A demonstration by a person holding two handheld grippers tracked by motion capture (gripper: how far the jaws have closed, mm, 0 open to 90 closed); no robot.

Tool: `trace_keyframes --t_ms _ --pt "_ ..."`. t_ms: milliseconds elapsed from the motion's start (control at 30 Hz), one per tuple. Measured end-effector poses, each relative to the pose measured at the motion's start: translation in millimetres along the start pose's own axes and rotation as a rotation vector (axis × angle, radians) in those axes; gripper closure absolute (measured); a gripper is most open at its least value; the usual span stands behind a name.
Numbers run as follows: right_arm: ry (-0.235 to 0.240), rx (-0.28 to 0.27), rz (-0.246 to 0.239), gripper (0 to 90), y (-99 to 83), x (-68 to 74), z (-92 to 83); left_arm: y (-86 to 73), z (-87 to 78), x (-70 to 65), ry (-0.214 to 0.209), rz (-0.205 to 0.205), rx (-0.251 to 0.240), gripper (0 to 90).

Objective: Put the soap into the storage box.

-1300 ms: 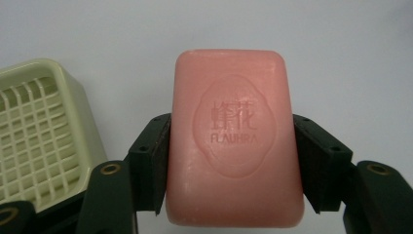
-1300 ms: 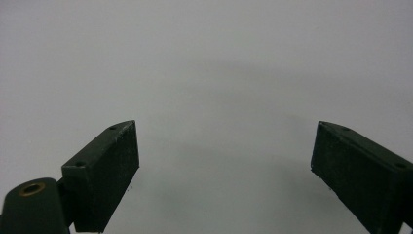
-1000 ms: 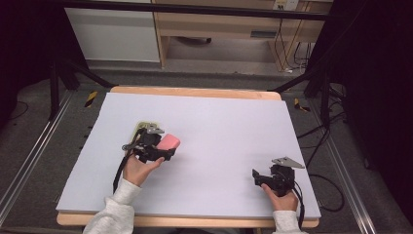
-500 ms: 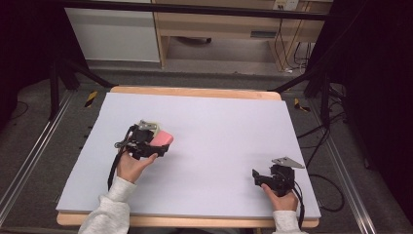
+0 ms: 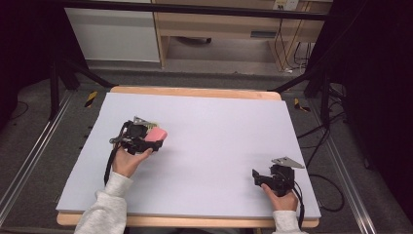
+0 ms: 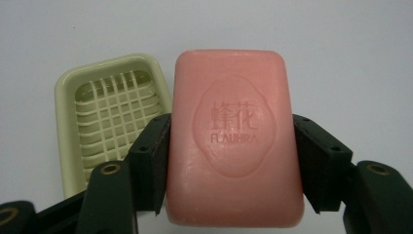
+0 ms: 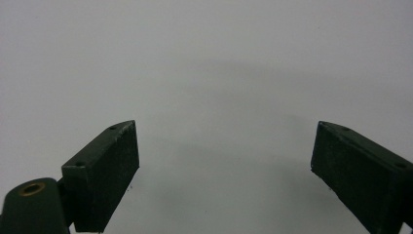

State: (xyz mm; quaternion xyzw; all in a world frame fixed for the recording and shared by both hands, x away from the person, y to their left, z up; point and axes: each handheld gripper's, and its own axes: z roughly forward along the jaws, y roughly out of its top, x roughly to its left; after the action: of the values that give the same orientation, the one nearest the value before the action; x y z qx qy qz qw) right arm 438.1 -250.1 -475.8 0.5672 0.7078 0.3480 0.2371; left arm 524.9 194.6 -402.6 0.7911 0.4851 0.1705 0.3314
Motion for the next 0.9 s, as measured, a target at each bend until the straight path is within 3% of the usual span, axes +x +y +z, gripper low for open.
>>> trace_keyframes --t_ms 900 --pt "0.0 0.0 0.001 10.5 -0.1 -0.5 0.1 1.9 11.9 26.7 0.037 -0.06 -0.004 37.2"
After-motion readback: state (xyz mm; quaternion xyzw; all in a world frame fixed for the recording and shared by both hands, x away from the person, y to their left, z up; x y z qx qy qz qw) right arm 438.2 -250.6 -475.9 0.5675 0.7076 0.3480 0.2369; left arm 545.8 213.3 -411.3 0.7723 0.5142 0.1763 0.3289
